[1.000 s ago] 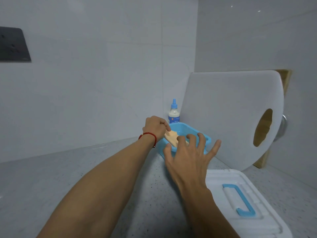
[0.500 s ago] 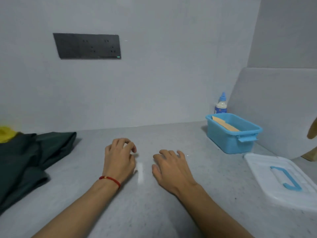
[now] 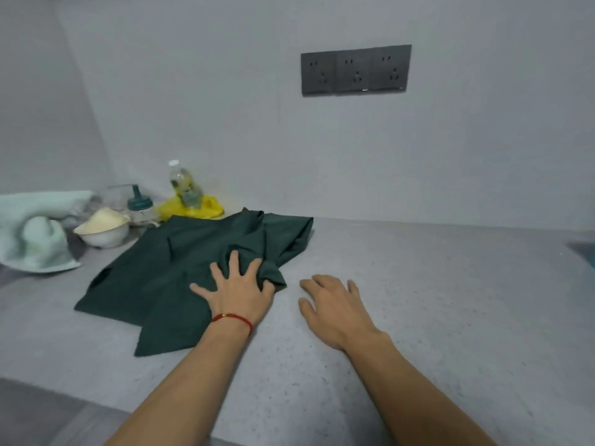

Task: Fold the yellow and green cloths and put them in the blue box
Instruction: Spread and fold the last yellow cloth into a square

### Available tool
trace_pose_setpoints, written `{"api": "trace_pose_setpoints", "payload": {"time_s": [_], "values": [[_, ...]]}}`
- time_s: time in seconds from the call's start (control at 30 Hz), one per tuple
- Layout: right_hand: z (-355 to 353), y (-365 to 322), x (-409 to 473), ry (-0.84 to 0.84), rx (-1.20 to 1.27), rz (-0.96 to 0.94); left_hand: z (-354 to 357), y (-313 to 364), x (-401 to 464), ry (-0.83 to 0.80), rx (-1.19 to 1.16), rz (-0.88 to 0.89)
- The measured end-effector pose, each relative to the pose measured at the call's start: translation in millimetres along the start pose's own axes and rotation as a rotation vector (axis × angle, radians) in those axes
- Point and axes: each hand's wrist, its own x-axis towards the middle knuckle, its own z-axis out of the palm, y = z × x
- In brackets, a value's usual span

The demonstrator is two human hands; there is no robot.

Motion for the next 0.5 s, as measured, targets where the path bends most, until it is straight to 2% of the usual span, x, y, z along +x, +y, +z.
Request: {"api": "trace_pose_setpoints", "payload": {"time_s": [0.17, 0.33, 0.4, 0.43, 0.5], "values": [[4.4, -2.1, 6.2, 0.042, 0.001, -0.009, -10.8, -11.3, 18.3, 0.003, 0.029, 0.045], [5.8, -13.2, 1.2, 0.086, -0.117, -0.113, -59.2, -63.7, 59.5, 0.203, -0.038, 0.188], [7.7, -23.6, 10.7, 0.073, -0.092, -0.166, -84.1, -86.6, 78.7, 0.276, -0.026, 0.218], [9.3, -31.2, 16.7, 0.055, -0.056, -0.192, -91.7, -94.7, 84.7, 0.269, 0.008, 0.244], [19.1, -50.6, 35.0, 0.01, 0.029, -0.236, -96.8, -103.5, 90.5, 0.146, 0.122, 0.247]]}}
